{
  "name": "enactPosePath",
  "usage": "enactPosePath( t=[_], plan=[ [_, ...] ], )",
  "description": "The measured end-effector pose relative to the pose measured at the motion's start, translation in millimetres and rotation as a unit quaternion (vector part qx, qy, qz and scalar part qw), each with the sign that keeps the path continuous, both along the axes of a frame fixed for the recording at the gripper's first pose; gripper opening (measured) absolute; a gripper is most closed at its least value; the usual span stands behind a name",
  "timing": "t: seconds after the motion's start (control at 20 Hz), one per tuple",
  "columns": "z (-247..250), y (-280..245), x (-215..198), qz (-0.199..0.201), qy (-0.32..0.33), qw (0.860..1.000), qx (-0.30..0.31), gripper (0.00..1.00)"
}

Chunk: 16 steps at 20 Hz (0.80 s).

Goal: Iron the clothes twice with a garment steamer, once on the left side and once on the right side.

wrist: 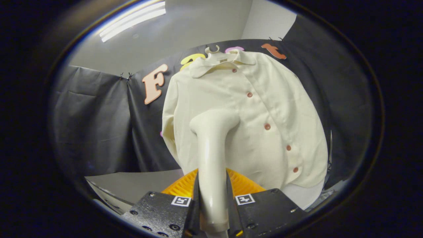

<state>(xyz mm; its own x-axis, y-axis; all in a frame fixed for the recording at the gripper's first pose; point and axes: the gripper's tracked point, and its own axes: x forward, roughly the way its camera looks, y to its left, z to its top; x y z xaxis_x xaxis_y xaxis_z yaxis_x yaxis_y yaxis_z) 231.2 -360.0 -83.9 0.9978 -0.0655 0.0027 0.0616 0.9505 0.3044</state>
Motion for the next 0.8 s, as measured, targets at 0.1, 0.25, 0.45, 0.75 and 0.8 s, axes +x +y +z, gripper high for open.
enactPosePath(
  t=[0.1,0.25,0.45,0.75,0.8],
  plan=[
    [-20,-1,-9,0.002,0.009,1.0,0.009,0.34],
    [-53,-2,-22,0.003,0.028,1.0,0.01,0.34],
    [-88,-5,-37,0.006,0.044,0.999,0.025,0.35],
    [-140,-6,-55,0.011,0.068,0.996,0.049,0.35],
    [-148,-7,-58,0.012,0.073,0.996,0.053,0.34]
  ],
)
